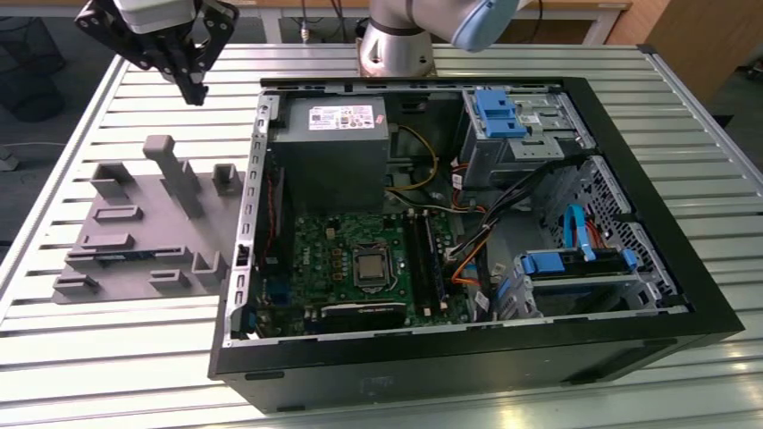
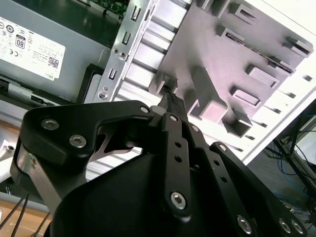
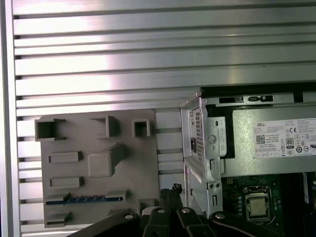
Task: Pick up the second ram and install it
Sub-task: 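Reach for the second ram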
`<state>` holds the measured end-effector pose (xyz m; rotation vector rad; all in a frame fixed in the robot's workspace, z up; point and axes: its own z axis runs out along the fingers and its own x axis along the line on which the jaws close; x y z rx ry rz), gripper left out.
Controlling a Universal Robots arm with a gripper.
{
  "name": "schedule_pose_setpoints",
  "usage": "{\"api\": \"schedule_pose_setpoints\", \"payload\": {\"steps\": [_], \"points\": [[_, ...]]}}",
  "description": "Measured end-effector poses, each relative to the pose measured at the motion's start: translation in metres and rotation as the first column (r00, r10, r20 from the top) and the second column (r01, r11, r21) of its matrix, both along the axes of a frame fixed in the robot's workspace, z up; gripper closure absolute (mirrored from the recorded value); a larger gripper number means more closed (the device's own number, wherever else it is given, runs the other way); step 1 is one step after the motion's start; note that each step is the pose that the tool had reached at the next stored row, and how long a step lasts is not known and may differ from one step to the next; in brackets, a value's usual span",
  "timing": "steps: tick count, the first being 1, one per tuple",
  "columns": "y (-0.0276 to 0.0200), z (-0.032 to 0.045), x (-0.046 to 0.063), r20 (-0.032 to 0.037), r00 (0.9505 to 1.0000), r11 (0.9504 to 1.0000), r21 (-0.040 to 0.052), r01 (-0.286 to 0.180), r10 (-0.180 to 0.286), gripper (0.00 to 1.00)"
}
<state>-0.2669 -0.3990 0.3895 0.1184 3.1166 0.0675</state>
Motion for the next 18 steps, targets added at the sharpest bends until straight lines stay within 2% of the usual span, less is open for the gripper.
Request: {"api": "schedule_pose_setpoints", "payload": {"steps": [2, 3, 4, 5, 6, 7, 10, 13, 18], "points": [[0.0000, 0.0001, -0.004, -0.0010, 1.0000, 1.0000, -0.0001, 0.000, 0.000, 0.89], [-0.0001, -0.0001, -0.004, -0.0085, 1.0000, 1.0000, 0.0001, 0.000, 0.000, 0.89], [-0.0003, 0.0000, -0.004, -0.0252, 0.9997, 1.0000, 0.0000, 0.000, 0.000, 0.89], [-0.0006, 0.0000, -0.004, -0.0390, 0.9992, 1.0000, -0.0001, 0.000, 0.000, 0.89], [-0.0011, -0.0001, -0.004, -0.0486, 0.9988, 1.0000, -0.0002, 0.000, 0.000, 0.89], [-0.0025, -0.0001, -0.005, -0.0539, 0.9985, 1.0000, -0.0006, 0.000, 0.000, 0.89], [-0.0087, -0.0016, -0.007, -0.0574, 0.9984, 1.0000, -0.0005, -0.001, 0.001, 0.89], [-0.0153, -0.0031, -0.011, -0.0577, 0.9983, 1.0000, -0.0003, -0.002, 0.002, 0.89], [-0.0185, -0.0052, -0.029, -0.0576, 0.9983, 1.0000, -0.0004, -0.002, 0.002, 0.89]]}}
